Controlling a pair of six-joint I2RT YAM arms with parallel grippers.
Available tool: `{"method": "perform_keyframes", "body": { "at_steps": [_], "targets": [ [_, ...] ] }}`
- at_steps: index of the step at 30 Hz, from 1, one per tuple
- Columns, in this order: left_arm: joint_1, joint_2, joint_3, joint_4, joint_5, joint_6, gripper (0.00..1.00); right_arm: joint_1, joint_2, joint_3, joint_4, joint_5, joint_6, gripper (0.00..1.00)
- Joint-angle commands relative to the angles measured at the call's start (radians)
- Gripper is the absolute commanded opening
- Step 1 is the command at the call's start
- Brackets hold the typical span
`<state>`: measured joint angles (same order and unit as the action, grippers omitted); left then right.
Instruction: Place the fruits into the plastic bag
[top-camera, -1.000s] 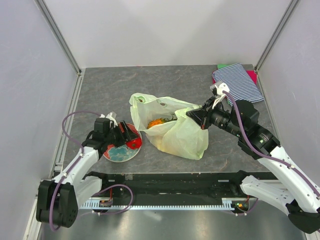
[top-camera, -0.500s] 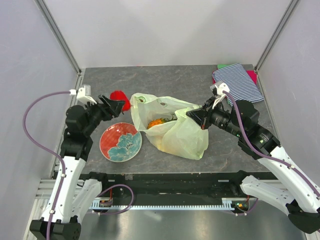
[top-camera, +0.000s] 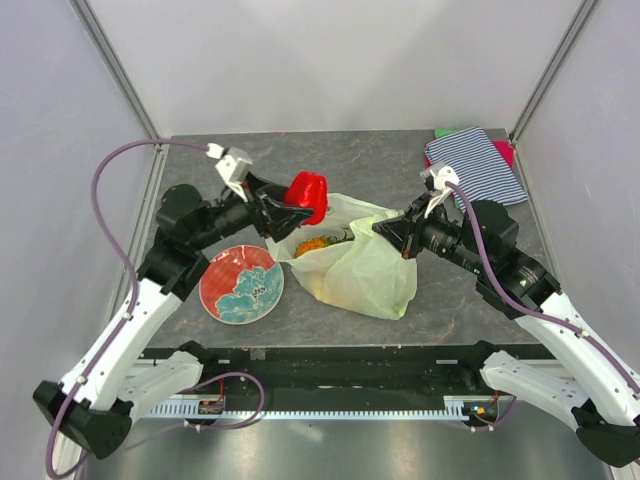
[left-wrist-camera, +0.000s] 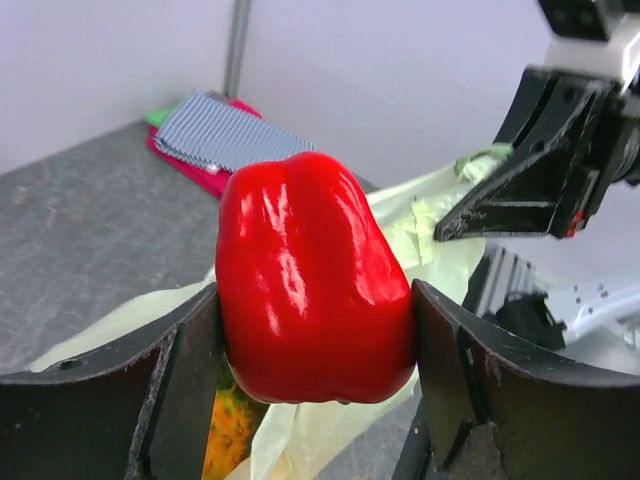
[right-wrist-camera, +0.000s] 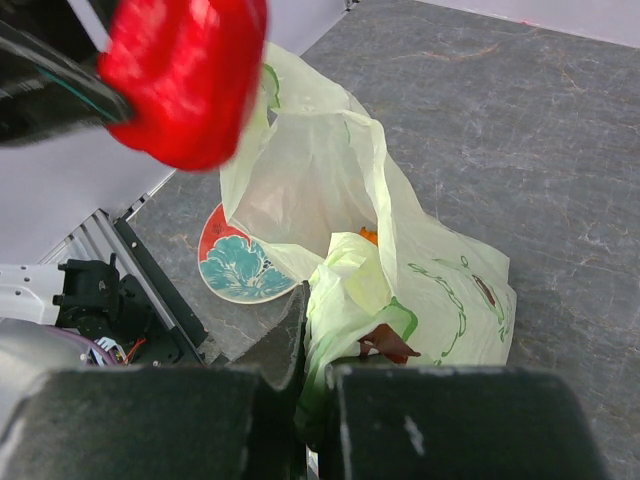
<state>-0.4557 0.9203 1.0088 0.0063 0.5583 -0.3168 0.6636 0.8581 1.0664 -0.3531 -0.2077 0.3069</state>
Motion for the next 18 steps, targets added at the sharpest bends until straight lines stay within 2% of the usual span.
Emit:
{"method": "perform_keyframes", "body": {
  "at_steps": [1, 7, 13, 14, 18],
  "targets": [
    [-0.073, 0.101, 0.086, -0.101, 0.040, 0.148, 0.61, 0.001, -0.010, 0.004, 0.028, 0.014, -0.005, 0.00],
    [-0.116, 0.233, 0.175, -0.327, 0.014, 0.255, 0.61, 0.001, -0.007, 0.003, 0.028, 0.024, -0.003, 0.00],
    [-0.124, 0.279, 0.203, -0.459, -0.190, 0.312, 0.61, 0.001, 0.009, 0.010, 0.028, 0.021, -0.008, 0.00],
    [-0.124, 0.287, 0.206, -0.466, -0.254, 0.314, 0.61, -0.001, 0.013, 0.010, 0.028, 0.019, -0.009, 0.00],
    [-0.126, 0.313, 0.223, -0.460, -0.368, 0.283, 0.61, 0.001, 0.025, 0.007, 0.034, 0.018, -0.009, 0.00]
  ]
}}
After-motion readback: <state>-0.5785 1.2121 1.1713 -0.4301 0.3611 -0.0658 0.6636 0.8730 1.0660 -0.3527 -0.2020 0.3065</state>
